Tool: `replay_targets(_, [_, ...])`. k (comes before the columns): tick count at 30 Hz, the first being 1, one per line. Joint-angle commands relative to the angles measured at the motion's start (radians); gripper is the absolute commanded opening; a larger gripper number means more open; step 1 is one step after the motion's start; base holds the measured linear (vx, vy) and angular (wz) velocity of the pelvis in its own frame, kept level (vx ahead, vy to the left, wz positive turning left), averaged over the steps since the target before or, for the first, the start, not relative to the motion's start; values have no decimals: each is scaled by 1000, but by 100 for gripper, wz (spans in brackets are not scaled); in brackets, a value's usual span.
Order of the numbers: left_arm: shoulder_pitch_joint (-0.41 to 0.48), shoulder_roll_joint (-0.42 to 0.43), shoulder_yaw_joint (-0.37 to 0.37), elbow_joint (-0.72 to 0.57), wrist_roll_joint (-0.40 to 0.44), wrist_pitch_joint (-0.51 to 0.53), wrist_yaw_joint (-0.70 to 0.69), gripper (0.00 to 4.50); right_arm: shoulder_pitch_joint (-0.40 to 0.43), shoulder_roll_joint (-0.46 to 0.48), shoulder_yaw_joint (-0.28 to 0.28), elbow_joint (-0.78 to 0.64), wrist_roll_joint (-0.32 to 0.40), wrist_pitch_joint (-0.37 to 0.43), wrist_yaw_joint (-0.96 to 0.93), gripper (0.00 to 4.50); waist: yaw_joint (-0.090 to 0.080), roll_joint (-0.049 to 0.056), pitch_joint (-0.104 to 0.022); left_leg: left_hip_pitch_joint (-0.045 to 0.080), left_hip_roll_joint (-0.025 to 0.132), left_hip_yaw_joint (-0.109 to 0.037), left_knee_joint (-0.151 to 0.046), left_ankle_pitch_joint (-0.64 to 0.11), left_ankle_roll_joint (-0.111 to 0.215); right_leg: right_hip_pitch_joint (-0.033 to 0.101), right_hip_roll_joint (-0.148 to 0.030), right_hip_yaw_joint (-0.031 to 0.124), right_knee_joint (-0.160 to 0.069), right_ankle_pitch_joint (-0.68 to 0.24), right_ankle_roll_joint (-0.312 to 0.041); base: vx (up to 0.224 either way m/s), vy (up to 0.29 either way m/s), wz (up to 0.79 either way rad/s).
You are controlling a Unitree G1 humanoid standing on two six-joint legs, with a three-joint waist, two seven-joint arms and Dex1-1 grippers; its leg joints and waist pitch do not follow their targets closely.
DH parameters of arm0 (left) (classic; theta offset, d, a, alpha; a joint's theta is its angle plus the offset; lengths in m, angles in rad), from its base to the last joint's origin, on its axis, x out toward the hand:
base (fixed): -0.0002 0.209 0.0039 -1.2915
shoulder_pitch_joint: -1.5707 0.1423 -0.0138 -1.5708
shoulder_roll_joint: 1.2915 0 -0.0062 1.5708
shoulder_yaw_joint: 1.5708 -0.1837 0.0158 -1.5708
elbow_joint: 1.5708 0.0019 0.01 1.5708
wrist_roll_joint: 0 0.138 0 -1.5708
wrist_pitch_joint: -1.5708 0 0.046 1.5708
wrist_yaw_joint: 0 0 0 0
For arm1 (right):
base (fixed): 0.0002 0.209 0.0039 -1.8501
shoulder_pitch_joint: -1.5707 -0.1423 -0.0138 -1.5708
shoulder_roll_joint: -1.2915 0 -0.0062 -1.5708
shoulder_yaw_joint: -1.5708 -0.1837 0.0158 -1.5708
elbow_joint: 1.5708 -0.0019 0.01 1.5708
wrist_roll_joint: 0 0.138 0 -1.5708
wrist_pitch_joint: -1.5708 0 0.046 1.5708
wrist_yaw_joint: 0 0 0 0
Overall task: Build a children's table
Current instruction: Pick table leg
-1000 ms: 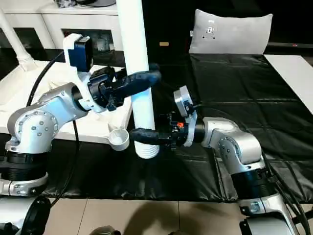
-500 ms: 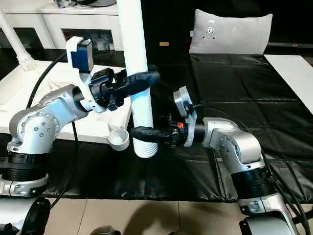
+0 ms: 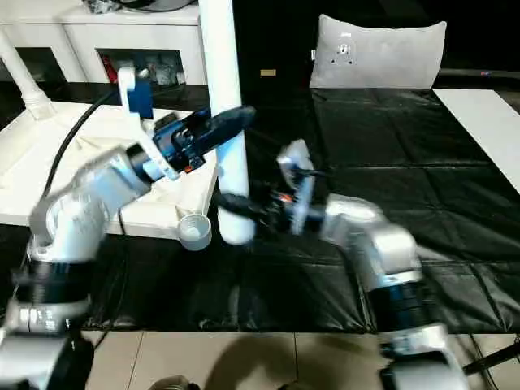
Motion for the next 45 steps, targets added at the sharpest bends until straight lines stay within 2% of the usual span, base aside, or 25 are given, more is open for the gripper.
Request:
replay_targets(1, [18,-5,5,-19,52,-48,54,317,-12,19,-19,-16,-21,-36,-64,191,-1,-5,-82,-5,37,-1,-66,-38,28,70,-76,49,-78,-178,-163,0,0,0])
replay_targets(4, [46,-22,-11,-44,82,-81,84,340,-7,48,-8,-23,-58,-59,-122,191,-1,-3,-81,-4,38,-1,-67,-45,26,68,-76,51,-77,-176,-163,0,0,0])
replay_targets(5, [71,-51,-29,-65,125,-126,130,340,-2,77,12,-31,-96,-80,-172,191,-3,-15,-81,-5,41,0,-69,-46,25,69,-79,52,-77,-179,-161,0,0,0])
replay_targets(6, [84,-73,-35,-74,149,-148,168,340,1,93,27,-35,-122,-96,-201,191,-3,-11,-80,-8,43,-3,-71,-42,23,69,-80,51,-75,-177,-161,0,0,0])
replay_targets(8, [97,-111,-38,-78,191,-194,234,340,4,124,46,-35,-168,-123,-266,190,-9,-11,-79,-7,39,0,-69,-51,21,67,-78,52,-79,-188,-151,0,0,0])
replay_targets(9, [101,-128,-33,-79,203,-211,265,307,3,139,50,-34,-183,-132,-296,190,-11,-12,-77,-7,39,0,-71,-63,17,67,-79,52,-84,-213,-141,0,0,0])
replay_targets(10, [106,-162,-16,-82,218,-240,322,303,4,164,57,-31,-207,-148,-344,190,-13,-14,-77,-7,40,-2,-73,-70,14,67,-80,53,-84,-227,-135,0,0,0])
replay_targets(13, [114,-183,-12,-90,239,-272,360,299,6,180,65,-30,-221,-155,-371,190,-13,-15,-75,-6,39,-2,-73,-81,12,65,-79,54,-87,-246,-120,0,0,0])
replay_targets(14, [120,-181,-26,-94,253,-283,357,271,11,185,79,-32,-234,-161,-380,190,-14,-21,-75,-9,39,-1,-74,-81,15,66,-78,55,-86,-244,-114,0,0,0])
replay_targets(16, [123,-183,-31,-96,263,-291,367,260,14,194,84,-31,-241,-161,-394,190,-13,-15,-75,-7,39,-2,-74,-77,16,62,-78,55,-85,-239,-110,0,0,0])
replay_targets(18, [120,-194,-19,-94,267,-304,381,250,14,203,78,-25,-251,-166,-408,190,-14,-15,-75,-7,38,-1,-73,-80,17,62,-78,56,-85,-229,-113,0,0,0])
replay_targets(19, [119,-195,-16,-93,268,-306,381,220,13,203,77,-23,-255,-168,-410,190,-14,-14,-75,-7,38,-1,-74,-82,16,62,-78,56,-85,-229,-114,0,0,0])
replay_targets(21, [120,-196,-18,-91,277,-317,384,220,13,205,76,-19,-263,-174,-418,190,-14,-16,-75,-8,39,-2,-74,-79,14,63,-77,56,-83,-217,-115,0,0,0])
replay_targets(24, [122,-198,-22,-91,280,-320,384,189,12,204,76,-16,-269,-179,-422,190,-14,-15,-75,-7,38,-1,-74,-85,16,62,-78,56,-84,-219,-116,0,0,0])
replay_targets(32, [122,-201,-31,-83,268,-307,386,182,14,202,89,-24,-298,-190,-433,190,-15,-15,-75,-7,39,-1,-73,-84,18,62,-78,57,-82,-207,-123,0,0,0])
replay_targets(37, [120,-200,-30,-83,265,-296,384,182,12,201,90,-23,-302,-195,-431,190,-15,-15,-74,-6,38,-1,-74,-89,17,62,-78,57,-82,-212,-122,0,0,0])
replay_targets(38, [115,-196,-29,-81,266,-286,386,182,10,201,88,-20,-303,-197,-432,225,-15,-16,-75,-7,38,-1,-73,-84,18,63,-78,57,-82,-206,-122,0,0,0])
replay_targets(40, [101,-187,-22,-76,258,-261,390,182,7,204,65,-32,-247,-155,-402,260,-14,-16,-74,-6,38,-1,-73,-85,21,63,-78,57,-81,-210,-123,0,0,0])
replay_targets(43, [76,-176,6,-64,230,-217,401,182,4,187,36,-68,-162,-83,-339,274,-13,-15,-76,-6,37,-1,-72,-78,27,64,-77,57,-79,-195,-126,0,0,0])
replay_targets(44, [64,-169,18,-55,217,-202,401,182,3,178,16,-85,-127,-53,-316,284,-12,-19,-76,-7,35,-1,-71,-68,31,67,-76,57,-78,-188,-126,0,0,0])
replay_targets(45, [64,-169,18,-55,217,-202,401,182,3,178,16,-85,-127,-53,-316,292,-11,-17,-76,-6,35,-1,-71,-65,33,66,-75,56,-78,-184,-127,0,0,0])
